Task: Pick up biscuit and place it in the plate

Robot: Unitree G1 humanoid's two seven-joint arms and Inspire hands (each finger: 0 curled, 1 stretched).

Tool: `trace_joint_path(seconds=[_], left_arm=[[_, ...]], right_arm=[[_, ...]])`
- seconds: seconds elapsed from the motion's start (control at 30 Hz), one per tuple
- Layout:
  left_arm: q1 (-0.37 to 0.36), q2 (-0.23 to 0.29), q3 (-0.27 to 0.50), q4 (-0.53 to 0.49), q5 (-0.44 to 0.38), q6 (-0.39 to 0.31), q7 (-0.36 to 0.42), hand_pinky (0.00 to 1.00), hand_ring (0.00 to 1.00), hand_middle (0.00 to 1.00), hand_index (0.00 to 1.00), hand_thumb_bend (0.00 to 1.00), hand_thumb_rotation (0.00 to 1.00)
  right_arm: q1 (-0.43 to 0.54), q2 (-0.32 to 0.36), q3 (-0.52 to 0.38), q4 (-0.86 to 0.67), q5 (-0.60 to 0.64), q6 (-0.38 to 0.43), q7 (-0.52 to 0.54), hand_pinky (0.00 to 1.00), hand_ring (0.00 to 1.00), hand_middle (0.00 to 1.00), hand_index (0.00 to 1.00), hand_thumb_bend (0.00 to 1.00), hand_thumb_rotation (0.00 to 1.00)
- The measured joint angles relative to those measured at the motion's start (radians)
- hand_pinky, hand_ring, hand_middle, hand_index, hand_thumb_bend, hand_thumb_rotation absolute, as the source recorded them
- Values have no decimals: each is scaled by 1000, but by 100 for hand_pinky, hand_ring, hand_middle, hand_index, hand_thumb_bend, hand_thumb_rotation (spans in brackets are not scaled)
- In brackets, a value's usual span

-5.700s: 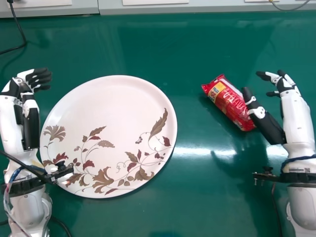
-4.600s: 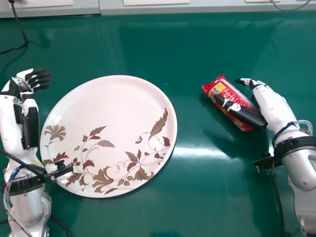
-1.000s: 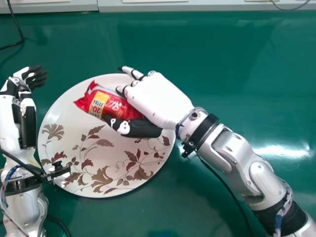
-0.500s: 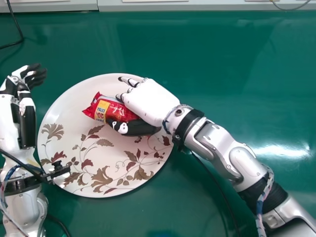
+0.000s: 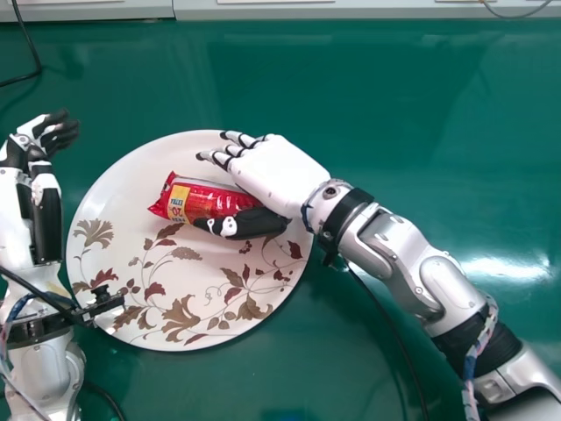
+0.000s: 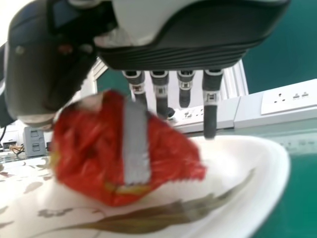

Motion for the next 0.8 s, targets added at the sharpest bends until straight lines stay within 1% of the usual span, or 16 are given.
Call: trace_joint_path(seconds=[0.03,0.07,0.13,0.17,0.2,0.27,0.37,0.4,0.47,0.57,0.63,0.67,0.8], left_arm=[[0,0,0,0,0,0,0,77,73,73,77,0,0],[0,1,0,0,0,0,0,77,72,72,77,0,0],[0,2,0,0,0,0,0,77,72,72,77,0,0],[0,2,0,0,0,0,0,77,72,72,76,0,0],[0,2,0,0,0,0,0,77,72,72,76,0,0],[0,2,0,0,0,0,0,78,72,72,76,0,0],[1,3,0,0,0,0,-1,77,72,72,76,0,0],[1,3,0,0,-1,0,-2,78,72,72,77,0,0],[3,3,1,-1,-5,0,-4,79,72,72,77,0,0],[7,4,1,-6,-6,0,-6,78,72,72,76,0,0],[12,6,1,-5,-6,-6,-7,77,72,71,76,0,0],[14,6,2,-5,-6,-11,-8,77,72,71,76,0,0],[23,8,5,-5,-6,-20,-10,74,70,69,75,0,0]], right_arm=[[2,-5,0,-4,-4,1,0,80,98,100,100,100,72],[4,-10,0,-12,-10,3,-1,82,99,100,100,100,73],[8,-19,-3,-28,-26,14,-6,85,100,100,100,100,77],[9,-21,-7,-34,-29,18,-9,89,100,100,100,100,80],[11,-24,-12,-40,-32,22,-11,91,100,100,100,100,82],[19,-31,-27,-63,-40,38,-12,91,100,100,100,99,86],[51,-39,-68,-104,-32,65,-13,87,100,100,100,99,85],[70,-43,-91,-127,-22,77,-12,85,100,100,100,96,87],[113,-54,-135,-183,-9,101,-12,84,100,100,100,94,88],[201,-63,-217,-279,10,135,-34,78,99,100,100,89,91],[270,-65,-270,-343,19,161,-48,73,96,100,100,88,91],[309,-64,-298,-377,21,174,-57,71,93,100,100,86,90],[448,-59,-386,-465,24,202,-99,70,91,100,97,82,88]])
